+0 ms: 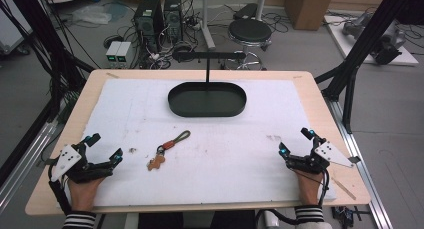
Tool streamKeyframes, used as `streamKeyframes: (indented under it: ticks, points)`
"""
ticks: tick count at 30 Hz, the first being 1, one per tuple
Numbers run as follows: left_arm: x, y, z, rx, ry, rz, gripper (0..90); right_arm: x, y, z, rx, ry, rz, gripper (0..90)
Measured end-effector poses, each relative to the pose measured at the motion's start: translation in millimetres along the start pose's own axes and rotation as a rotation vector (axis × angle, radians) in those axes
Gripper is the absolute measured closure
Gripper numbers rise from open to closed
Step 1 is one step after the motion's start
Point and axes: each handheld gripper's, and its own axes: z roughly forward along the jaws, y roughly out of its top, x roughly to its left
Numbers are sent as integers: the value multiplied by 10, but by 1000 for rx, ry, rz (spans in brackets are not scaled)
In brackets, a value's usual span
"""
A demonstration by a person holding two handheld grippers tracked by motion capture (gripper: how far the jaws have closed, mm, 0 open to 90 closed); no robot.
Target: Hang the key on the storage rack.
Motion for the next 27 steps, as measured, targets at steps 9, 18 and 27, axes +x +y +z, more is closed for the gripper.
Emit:
streamKeyframes:
  ticks: [9,18,27]
  points:
    - [-7,-4,-15,-13,-4,12,39,7,1,0,2,-2,-3,4]
    - [-12,0,-5,-1,-8,20,39,21,2,0,3,-9,-16,4]
    - [5,5,-2,-5,-1,-9,39,10,0,-4,-5,-11,-13,4]
